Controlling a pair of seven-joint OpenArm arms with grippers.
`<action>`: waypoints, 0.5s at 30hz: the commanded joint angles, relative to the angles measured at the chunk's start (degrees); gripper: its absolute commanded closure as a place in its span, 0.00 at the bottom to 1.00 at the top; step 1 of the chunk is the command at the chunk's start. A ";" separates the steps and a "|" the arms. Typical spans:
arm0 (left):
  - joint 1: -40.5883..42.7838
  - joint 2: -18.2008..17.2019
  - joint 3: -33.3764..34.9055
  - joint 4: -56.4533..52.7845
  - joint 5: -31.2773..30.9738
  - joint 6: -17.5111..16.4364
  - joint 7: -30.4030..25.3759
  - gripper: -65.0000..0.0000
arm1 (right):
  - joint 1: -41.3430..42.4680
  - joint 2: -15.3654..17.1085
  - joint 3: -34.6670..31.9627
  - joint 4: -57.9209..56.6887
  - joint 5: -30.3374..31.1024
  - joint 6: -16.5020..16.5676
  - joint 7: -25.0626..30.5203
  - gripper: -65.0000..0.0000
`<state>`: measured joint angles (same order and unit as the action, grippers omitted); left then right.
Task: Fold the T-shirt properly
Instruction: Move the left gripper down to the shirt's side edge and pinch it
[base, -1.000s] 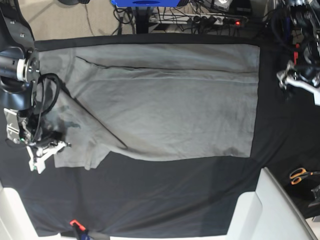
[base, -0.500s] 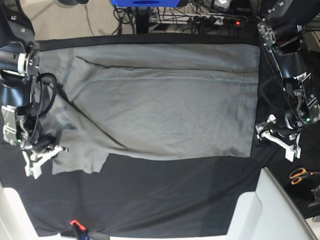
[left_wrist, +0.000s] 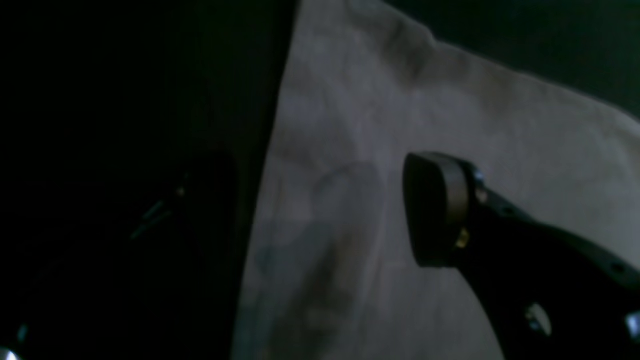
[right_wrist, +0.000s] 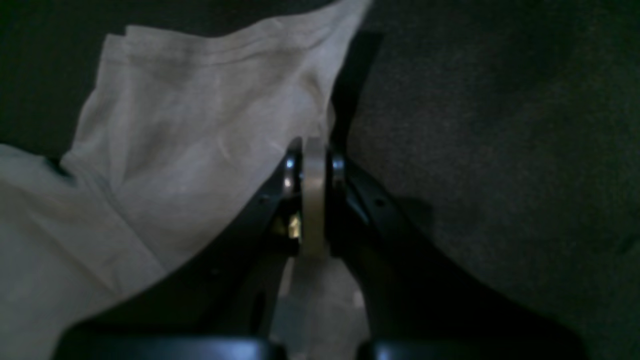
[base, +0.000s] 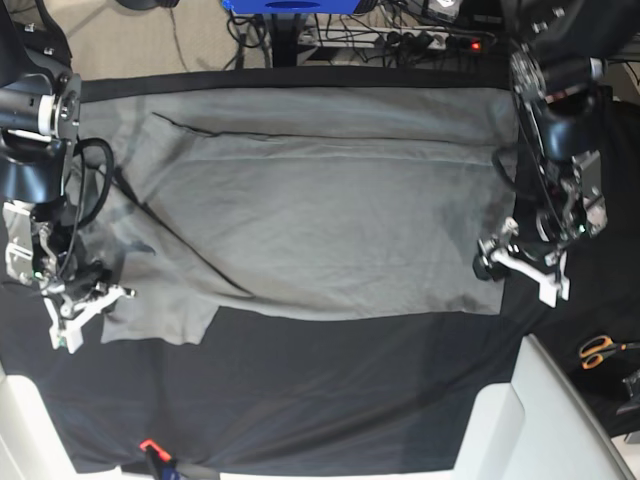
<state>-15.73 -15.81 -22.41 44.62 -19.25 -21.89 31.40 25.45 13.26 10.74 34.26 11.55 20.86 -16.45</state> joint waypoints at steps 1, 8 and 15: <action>1.09 -0.58 -0.05 1.49 0.48 0.22 1.79 0.23 | 1.58 0.77 0.03 1.04 0.54 0.28 1.37 1.00; 4.96 0.82 0.04 4.13 0.48 0.22 1.79 0.23 | 1.58 0.59 0.03 1.04 0.54 0.28 1.37 1.00; 4.61 3.37 0.39 4.13 0.48 0.04 1.79 0.52 | 1.49 0.59 0.03 1.04 0.54 0.28 1.37 1.00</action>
<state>-11.22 -12.78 -22.31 48.97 -19.62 -21.47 29.45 25.36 13.10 10.74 34.28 11.53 20.84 -16.45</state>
